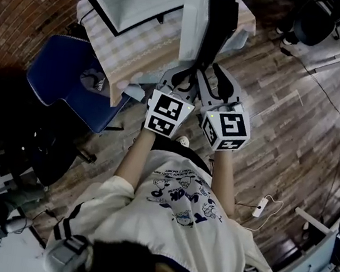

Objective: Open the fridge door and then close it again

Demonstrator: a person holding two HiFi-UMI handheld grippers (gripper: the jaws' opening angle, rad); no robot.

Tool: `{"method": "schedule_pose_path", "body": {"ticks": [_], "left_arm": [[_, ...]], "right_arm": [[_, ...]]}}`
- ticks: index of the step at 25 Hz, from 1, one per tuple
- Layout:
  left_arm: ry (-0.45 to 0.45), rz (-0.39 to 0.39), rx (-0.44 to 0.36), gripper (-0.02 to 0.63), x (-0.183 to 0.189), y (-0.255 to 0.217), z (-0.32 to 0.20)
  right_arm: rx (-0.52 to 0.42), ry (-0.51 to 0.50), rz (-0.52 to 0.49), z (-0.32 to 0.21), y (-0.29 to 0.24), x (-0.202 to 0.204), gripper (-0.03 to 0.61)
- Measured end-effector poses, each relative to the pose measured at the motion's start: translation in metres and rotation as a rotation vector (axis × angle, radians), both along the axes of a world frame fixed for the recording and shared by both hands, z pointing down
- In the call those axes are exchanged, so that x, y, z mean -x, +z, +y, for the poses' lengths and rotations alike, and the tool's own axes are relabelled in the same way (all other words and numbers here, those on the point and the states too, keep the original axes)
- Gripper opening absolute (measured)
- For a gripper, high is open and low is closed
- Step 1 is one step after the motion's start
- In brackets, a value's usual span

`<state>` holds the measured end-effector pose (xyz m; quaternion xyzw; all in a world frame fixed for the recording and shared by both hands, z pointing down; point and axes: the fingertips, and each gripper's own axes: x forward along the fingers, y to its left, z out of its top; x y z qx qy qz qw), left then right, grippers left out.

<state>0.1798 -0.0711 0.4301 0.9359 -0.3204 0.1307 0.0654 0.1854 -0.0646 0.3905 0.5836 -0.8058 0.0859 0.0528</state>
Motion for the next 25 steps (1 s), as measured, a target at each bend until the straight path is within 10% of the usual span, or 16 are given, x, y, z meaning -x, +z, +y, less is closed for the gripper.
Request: {"method": "schedule_pose_path", "body": {"ticks": [25], "left_arm": [[0.3,0.015,0.03,0.072,-0.194,-0.003,0.001]], "right_arm": [[-0.024,0.143,0.049,-0.019,-0.002,-0.199,0.126]]}}
